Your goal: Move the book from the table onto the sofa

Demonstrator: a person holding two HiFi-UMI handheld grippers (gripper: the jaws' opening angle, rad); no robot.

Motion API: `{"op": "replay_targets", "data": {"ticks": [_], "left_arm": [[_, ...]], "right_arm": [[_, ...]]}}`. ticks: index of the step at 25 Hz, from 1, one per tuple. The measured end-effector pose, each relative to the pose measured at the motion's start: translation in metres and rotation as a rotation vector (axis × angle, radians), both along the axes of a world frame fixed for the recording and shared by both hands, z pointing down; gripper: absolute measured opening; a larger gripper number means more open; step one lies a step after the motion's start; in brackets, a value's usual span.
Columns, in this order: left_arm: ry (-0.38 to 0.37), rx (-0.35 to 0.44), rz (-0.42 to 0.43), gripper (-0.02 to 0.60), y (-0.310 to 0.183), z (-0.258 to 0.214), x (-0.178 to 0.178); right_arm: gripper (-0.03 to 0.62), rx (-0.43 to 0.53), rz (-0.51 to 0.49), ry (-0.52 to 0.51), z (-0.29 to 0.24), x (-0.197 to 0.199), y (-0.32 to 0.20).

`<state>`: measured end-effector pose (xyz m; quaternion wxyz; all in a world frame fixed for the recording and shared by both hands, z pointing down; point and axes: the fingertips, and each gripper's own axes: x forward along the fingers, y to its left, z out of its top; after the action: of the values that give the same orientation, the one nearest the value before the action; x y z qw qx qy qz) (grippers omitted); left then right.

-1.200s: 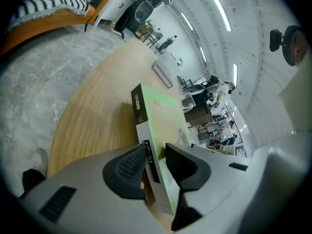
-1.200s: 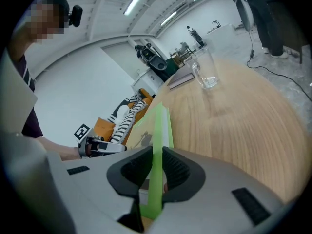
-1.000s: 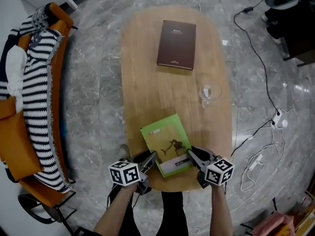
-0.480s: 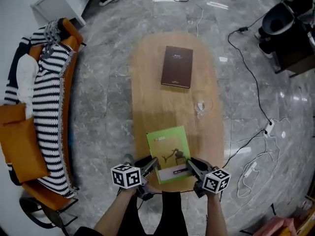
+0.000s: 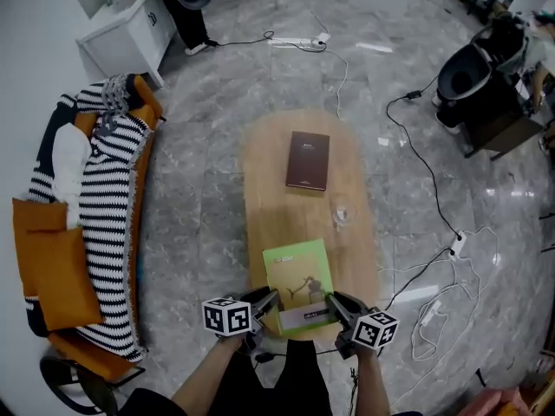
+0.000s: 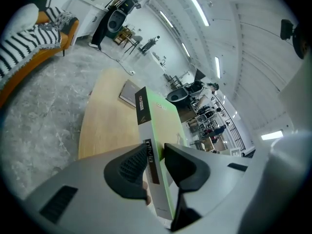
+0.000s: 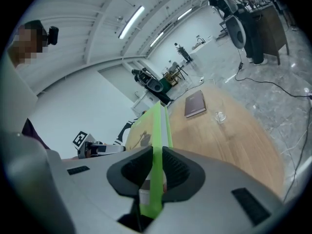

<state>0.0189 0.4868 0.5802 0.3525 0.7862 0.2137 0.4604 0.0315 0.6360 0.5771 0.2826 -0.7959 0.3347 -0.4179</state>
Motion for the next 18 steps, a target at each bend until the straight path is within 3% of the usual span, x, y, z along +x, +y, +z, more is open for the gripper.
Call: {"op": "replay_targets", "data": {"ticks": [10,18], "left_arm": [[0.038,-0.009,0.087,0.121,-0.015,-0.097,-0.016],[0.074,-0.029,0.1,0.118,-0.024,-0.123,-0.017]], "right_arm": [[0.077,0.015,0.028,0.03,-0.097,-0.025,-0.012],[0.076,0.041,0.056,0.058,-0.126,-0.033,-0.021]]}}
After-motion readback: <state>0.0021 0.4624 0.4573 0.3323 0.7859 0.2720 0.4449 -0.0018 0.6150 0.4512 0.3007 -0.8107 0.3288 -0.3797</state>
